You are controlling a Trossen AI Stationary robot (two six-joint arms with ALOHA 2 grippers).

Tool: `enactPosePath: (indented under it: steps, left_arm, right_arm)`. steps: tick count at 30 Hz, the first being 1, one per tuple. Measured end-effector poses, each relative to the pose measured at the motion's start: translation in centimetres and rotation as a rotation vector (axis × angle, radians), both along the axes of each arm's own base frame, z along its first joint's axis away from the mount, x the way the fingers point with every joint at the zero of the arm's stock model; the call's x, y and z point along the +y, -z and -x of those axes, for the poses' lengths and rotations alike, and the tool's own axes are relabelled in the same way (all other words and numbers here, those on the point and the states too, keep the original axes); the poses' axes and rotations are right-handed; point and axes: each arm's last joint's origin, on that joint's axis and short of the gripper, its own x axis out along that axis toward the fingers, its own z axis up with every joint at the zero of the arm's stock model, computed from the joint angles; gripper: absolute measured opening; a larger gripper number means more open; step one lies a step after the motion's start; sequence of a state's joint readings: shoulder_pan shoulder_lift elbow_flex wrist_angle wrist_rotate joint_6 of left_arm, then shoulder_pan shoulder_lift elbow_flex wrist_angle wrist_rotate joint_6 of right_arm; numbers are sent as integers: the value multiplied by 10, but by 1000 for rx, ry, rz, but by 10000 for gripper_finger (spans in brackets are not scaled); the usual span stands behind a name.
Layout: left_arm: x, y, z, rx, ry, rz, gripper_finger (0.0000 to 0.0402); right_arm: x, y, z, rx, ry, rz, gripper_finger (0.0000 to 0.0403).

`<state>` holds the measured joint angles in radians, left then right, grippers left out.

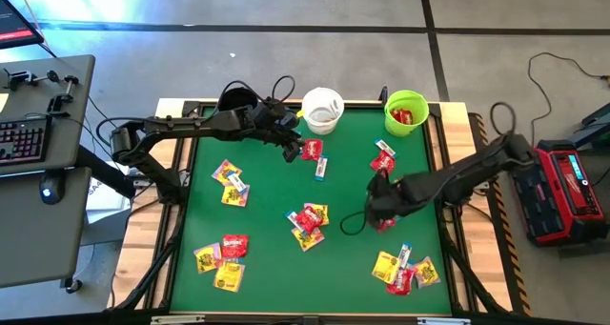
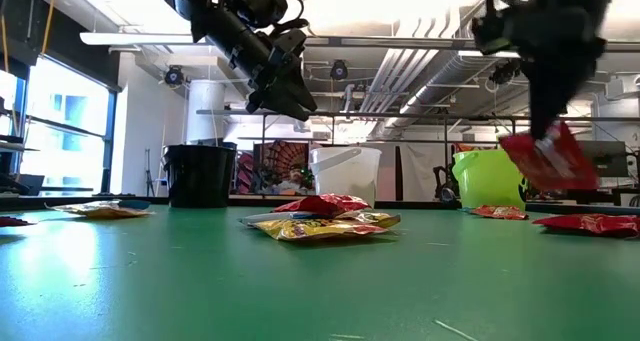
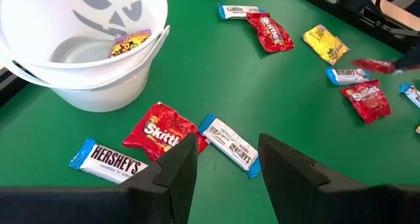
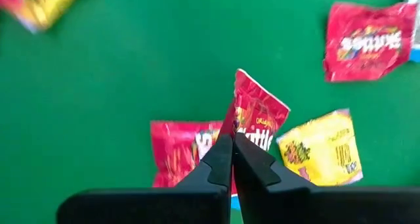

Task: Sort candy by brand, put in halloween buckets
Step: Put the red candy into the green bucket

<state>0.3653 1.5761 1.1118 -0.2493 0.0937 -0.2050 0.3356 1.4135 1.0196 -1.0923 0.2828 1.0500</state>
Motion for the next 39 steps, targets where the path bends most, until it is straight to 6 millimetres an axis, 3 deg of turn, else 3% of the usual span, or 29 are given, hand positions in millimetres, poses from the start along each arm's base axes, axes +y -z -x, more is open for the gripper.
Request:
enactPosePath:
  steps: [7,13,18,24,31,35,39]
  left_arm:
    - [0,-1,-1,-8,0,-3,154]
    - [0,-1,-1,-8,16,-23,154]
    - [0,-1,-1,-8,21,-30,154]
    - [1,-1,-1,-5,11,-38,154]
    - [1,-1,-1,-5,12,-38,154]
    - [1,-1,-1,-4,12,-38,154]
    - [1,-1,-1,-4,12,-38,154]
  right_arm:
    - [-41,-37,3,-170,110,-19,0]
    - [-98,-68,10,-313,315,107,0]
    - [-149,-76,23,-343,512,267,0]
    - [-191,-82,36,-352,640,395,0]
    - [-201,-80,31,-385,499,278,16]
    - [-197,-69,16,-319,329,251,66]
    - [-199,-47,-4,-193,188,240,130]
